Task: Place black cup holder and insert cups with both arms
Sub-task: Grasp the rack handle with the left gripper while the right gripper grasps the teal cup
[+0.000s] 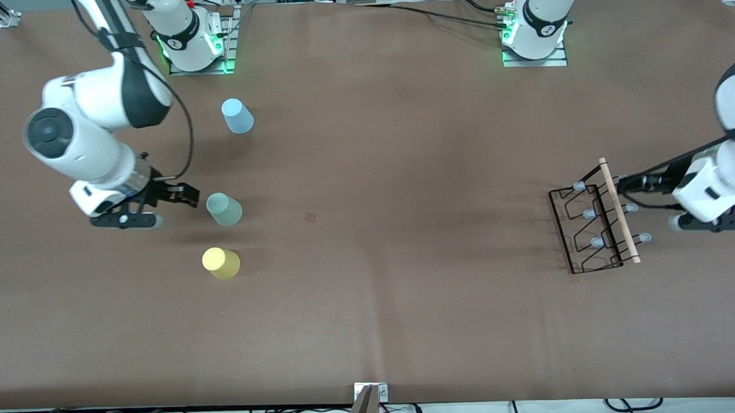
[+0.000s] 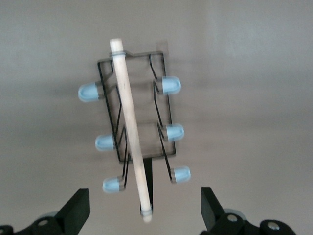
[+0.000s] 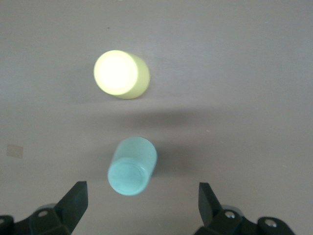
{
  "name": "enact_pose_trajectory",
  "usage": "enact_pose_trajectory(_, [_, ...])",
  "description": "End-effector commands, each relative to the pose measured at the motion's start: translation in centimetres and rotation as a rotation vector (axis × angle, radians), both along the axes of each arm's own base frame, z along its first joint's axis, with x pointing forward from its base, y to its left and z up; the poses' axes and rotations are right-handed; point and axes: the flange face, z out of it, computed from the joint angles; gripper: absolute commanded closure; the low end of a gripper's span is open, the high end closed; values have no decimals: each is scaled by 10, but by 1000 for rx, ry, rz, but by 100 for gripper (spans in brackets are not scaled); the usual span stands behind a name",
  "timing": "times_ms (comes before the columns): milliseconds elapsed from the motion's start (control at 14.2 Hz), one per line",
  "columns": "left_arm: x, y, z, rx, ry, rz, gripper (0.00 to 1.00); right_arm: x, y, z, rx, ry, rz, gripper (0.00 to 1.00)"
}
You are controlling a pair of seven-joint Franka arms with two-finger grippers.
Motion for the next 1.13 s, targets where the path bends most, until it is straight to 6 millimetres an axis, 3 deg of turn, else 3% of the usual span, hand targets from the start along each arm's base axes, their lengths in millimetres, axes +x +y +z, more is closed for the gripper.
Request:
enact_pose_trajectory(0, [-15,0,-43,26,-69,-12,1,-7,9,-18,5,-58,-7,0])
enact_pose_trajectory(141, [-23,2,-69,27,-87,-5,14,-1,13,-36,12,-85,-2,0])
enact_pose_trajectory(282, [-24,6,-71,27,-78,1,34,-1,15,-49,10,-72,0,0])
enact_pose_trajectory(423, [-25,6,-71,27,-68,-3,62,1,15,-57,8,-60,3,0])
enact_pose_trajectory(564, [-26,7,-74,27,-61,-4,72,0,15,-70,4,-38,1,0])
enact_pose_trajectory(846, [-26,16,-81,25,-49,17,72,0,15,-73,4,-35,-4,0])
enact_pose_trajectory(1058, [-26,15,-81,25,-49,20,89,0,15,-74,5,-35,-5,0])
